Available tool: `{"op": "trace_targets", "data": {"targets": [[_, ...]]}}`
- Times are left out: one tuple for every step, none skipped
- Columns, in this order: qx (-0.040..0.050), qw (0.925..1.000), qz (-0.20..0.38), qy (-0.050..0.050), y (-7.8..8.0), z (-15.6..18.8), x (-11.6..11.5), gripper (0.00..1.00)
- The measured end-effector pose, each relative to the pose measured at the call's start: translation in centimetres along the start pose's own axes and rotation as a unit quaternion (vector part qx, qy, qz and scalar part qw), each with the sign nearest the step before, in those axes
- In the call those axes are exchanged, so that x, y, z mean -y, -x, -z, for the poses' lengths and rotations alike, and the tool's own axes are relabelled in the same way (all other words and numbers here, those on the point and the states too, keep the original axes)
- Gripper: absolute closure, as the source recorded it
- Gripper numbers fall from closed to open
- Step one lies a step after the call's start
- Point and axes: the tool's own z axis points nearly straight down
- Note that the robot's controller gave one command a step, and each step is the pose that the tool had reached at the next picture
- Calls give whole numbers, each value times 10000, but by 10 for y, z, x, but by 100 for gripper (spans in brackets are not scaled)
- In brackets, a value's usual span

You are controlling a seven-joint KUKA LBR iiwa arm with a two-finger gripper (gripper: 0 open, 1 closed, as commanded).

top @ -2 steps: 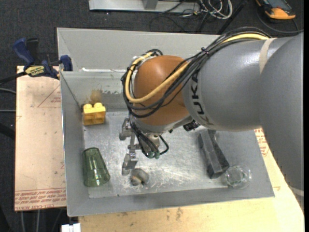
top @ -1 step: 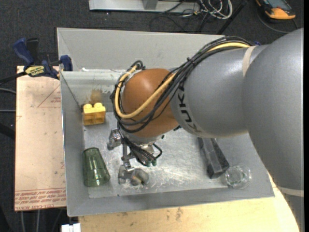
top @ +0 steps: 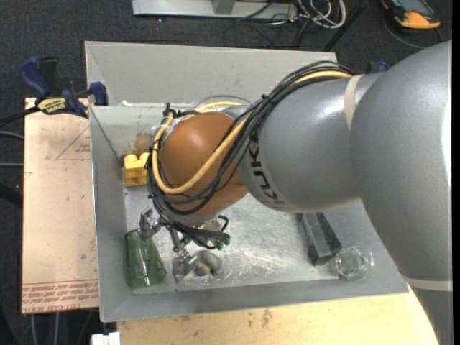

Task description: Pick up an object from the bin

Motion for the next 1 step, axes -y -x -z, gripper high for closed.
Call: {"op": "trace_targets", "data": {"targets": [[19, 9964, 853, 20, 29, -1, 4, 0]]}}
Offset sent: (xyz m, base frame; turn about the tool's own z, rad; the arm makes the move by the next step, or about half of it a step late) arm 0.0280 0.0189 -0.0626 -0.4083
